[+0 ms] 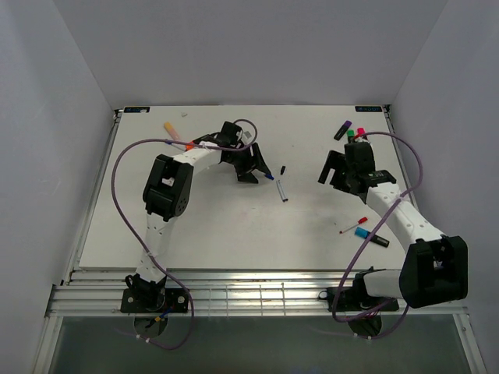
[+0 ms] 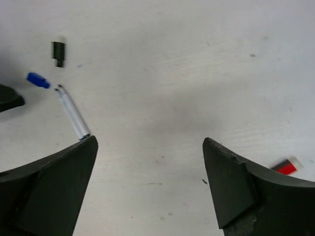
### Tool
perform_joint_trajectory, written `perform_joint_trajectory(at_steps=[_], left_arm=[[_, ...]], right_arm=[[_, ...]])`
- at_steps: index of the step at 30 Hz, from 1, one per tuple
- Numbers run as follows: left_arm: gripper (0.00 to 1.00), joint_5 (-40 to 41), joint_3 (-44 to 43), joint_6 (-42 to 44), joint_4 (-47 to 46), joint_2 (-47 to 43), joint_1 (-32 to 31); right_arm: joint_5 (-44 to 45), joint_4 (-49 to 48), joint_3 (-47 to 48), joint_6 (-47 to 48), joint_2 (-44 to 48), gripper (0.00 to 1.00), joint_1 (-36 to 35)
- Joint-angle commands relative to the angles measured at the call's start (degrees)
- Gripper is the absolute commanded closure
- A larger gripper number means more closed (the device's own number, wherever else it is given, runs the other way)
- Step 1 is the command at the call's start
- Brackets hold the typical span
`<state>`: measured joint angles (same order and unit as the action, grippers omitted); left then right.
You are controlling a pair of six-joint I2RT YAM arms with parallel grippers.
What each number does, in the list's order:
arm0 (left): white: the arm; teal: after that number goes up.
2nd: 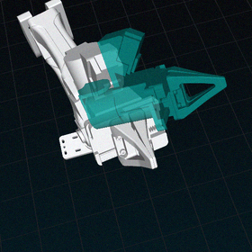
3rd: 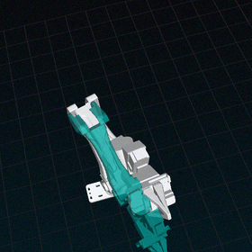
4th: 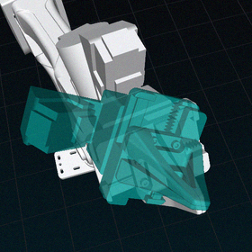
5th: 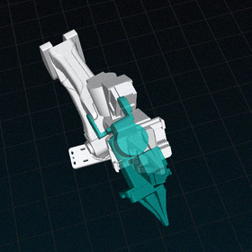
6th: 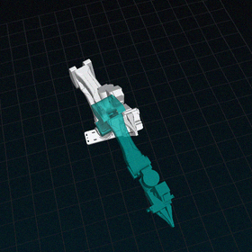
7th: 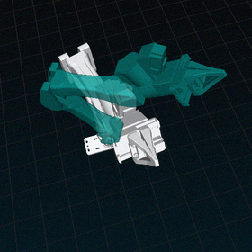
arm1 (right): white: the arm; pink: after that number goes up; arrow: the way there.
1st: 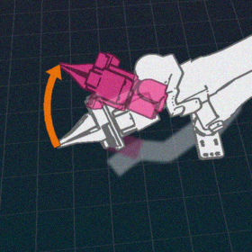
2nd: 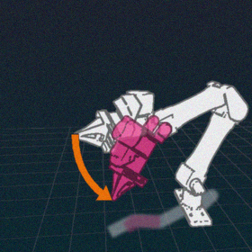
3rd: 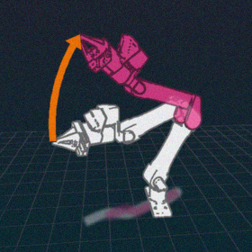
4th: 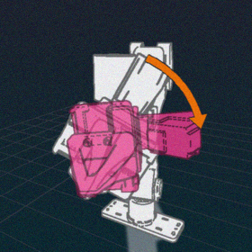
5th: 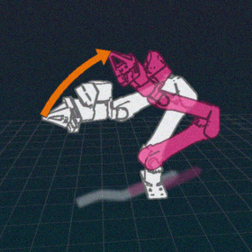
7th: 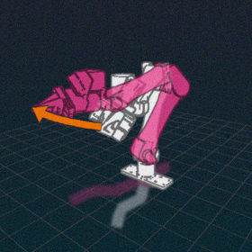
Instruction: Open the pen caps
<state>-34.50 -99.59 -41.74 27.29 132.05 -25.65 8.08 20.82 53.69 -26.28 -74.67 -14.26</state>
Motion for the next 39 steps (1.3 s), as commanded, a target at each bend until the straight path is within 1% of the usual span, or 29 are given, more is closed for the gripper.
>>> perform_joint_trajectory(at_steps=[1,3,6,7,8,9,11,12,16,21,26,39], left_arm=[[0.27,1.72,2.46,0.87,-2.93,-7.14,0.34],[0.27,2.24,4.14,0.87,-3.73,-8.82,0.34],[0.27,3.03,5.28,1.04,-4.09,-11.63,0.34],[0.27,2.95,5.55,1.04,-4.0,-12.25,0.34],[0.27,2.86,5.81,1.13,-4.0,-13.56,0.34],[0.27,2.95,6.42,1.13,-4.08,-14.18,0.42],[0.27,2.86,7.13,1.31,-4.26,-15.67,0.42],[0.27,2.95,8.0,1.31,-4.44,-17.07,0.42],[0.26,2.51,10.81,0.87,-6.28,-19.81,0.43],[0.25,1.19,13.63,0.17,-7.77,-21.13,0.42],[0.25,0.58,16.88,0.07,-9.45,-23.06,0.42],[0.25,0.22,21.01,0.43,-10.5,-27.02,0.42]], right_arm=[[3.17,7.56,-2.62,-3.07,1.72,0.1,3.27],[2.65,10.45,-3.33,-2.81,2.34,0.1,6.08],[-0.16,11.52,-4.99,-2.98,4.27,0.1,9.51],[-0.78,11.79,-5.44,-3.85,4.88,0.08,10.3],[-1.91,11.79,-5.96,-4.12,5.93,0.04,11.0],[-2.1,11.88,-7.1,-4.3,6.38,0.02,11.1],[-0.79,13.28,-8.07,-5.7,7.34,0.0,11.53],[-0.26,13.63,-8.6,-5.97,7.61,0.04,11.62],[0.1,14.07,-12.02,-8.17,8.58,0.09,12.15],[0.97,13.2,-12.91,-9.14,6.83,0.11,12.33],[1.59,11.44,-13.53,-9.22,5.86,0.16,12.59],[0.19,6.61,-14.75,-10.98,0.59,0.26,12.86]])
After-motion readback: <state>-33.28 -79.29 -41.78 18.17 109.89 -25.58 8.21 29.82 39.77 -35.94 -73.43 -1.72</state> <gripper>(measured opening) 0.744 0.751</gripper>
